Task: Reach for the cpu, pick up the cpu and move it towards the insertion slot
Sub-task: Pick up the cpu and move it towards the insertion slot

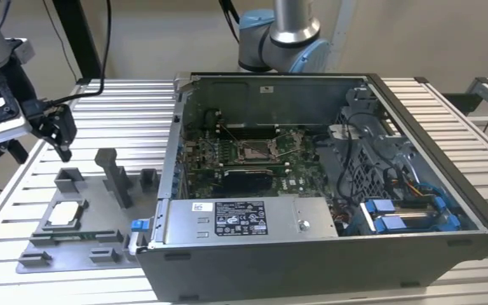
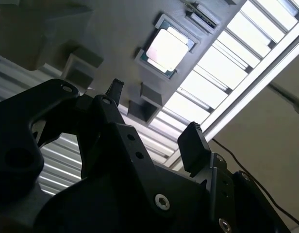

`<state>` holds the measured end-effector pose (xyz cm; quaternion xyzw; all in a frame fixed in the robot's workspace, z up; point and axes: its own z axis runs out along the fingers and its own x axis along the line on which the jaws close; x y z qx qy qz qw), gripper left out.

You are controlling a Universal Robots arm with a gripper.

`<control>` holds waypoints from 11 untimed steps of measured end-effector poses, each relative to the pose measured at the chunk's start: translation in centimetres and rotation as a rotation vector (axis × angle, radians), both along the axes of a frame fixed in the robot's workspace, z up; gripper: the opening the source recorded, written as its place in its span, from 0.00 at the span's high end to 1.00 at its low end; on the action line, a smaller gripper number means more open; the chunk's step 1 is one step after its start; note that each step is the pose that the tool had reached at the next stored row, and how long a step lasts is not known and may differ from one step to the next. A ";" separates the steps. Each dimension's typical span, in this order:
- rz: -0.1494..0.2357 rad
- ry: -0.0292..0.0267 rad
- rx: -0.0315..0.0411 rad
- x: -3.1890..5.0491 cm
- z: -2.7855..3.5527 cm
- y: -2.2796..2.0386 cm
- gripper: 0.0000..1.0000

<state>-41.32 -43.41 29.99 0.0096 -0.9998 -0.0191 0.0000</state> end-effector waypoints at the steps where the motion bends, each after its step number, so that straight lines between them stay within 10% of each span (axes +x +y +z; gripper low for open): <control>1: 0.000 0.0000 0.0000 0.00 -0.07 0.00 0.00; 11: 0.000 0.0000 0.0000 -0.06 -0.73 0.00 0.00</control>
